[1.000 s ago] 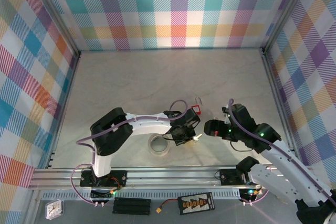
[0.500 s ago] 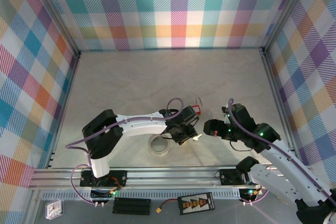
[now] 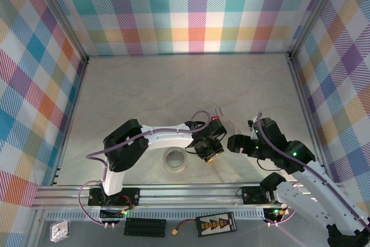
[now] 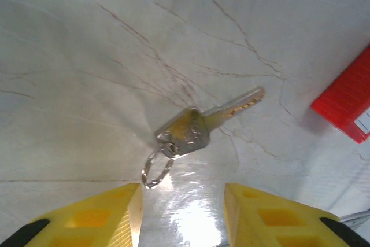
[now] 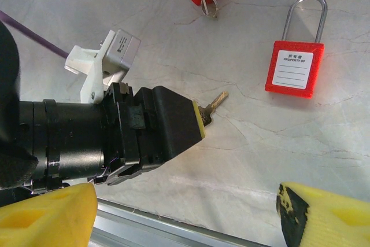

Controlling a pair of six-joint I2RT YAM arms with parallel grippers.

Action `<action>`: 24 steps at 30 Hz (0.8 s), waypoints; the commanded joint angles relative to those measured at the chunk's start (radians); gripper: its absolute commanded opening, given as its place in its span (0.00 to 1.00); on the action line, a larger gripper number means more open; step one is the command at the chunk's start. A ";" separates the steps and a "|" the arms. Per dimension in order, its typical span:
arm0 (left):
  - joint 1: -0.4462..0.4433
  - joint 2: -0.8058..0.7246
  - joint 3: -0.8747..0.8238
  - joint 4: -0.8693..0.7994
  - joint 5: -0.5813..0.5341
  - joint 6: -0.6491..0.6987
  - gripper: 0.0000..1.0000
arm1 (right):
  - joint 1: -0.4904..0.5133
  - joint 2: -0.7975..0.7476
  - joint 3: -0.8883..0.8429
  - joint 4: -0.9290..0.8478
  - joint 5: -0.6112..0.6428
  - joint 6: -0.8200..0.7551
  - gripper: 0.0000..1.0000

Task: Unlock with the key

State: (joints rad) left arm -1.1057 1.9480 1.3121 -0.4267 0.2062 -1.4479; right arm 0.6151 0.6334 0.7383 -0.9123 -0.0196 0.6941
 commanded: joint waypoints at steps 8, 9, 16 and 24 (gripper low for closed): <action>-0.012 0.047 0.034 -0.075 0.007 -0.003 0.39 | 0.001 -0.057 -0.006 -0.044 0.008 -0.021 0.81; -0.012 0.045 0.034 -0.077 0.006 -0.003 0.39 | 0.001 -0.062 -0.006 -0.042 0.006 -0.021 0.82; -0.018 0.013 0.029 -0.106 -0.016 -0.005 0.43 | 0.001 -0.060 -0.002 -0.042 -0.002 -0.025 0.82; -0.013 0.050 0.035 -0.080 -0.035 -0.008 0.43 | 0.001 -0.062 0.001 -0.049 -0.002 -0.026 0.82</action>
State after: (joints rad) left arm -1.1168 1.9816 1.3388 -0.4881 0.1902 -1.4475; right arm 0.6151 0.5804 0.7383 -0.9447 -0.0196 0.6876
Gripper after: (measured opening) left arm 0.433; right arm 0.817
